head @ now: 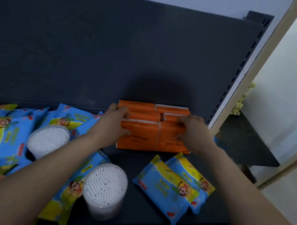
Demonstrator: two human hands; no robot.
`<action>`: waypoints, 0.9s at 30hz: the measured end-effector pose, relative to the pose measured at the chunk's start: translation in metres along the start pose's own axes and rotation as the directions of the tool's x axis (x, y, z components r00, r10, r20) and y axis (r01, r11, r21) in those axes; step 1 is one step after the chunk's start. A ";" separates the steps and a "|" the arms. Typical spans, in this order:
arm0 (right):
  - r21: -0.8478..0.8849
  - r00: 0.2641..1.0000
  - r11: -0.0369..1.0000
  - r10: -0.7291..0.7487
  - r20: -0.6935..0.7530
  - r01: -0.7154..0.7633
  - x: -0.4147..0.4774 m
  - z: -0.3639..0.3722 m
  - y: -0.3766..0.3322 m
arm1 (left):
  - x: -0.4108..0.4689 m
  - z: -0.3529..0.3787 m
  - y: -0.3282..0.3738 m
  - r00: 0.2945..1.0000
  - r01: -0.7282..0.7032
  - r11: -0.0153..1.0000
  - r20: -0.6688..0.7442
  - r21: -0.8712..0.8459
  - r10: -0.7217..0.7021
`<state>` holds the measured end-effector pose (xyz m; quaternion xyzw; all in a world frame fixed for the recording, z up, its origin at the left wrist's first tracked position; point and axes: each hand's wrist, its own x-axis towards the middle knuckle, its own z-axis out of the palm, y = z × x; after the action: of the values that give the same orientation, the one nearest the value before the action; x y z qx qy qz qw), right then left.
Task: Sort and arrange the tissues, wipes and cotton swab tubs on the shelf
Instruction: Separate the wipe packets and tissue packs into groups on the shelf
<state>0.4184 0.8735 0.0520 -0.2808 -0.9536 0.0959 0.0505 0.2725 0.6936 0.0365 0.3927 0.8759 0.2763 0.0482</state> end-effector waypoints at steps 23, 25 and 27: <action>0.183 0.897 0.976 0.021 0.442 -0.113 -0.063 0.019 0.043 | -0.055 0.050 0.092 0.757 -0.124 0.936 0.641 0.330 -0.126; 0.283 0.891 0.948 0.005 0.453 -0.149 -0.066 0.015 0.047 | -0.057 0.052 0.091 0.787 -0.092 0.942 0.603 0.323 -0.131; 0.407 0.892 0.894 -0.017 0.451 -0.189 -0.068 0.012 0.051 | -0.058 0.051 0.089 0.814 -0.045 0.959 0.567 0.280 -0.127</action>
<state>0.5004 0.8760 0.0266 -0.2756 -0.8793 0.3726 -0.1099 0.3864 0.7229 0.0325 0.4417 0.8579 0.0155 0.2622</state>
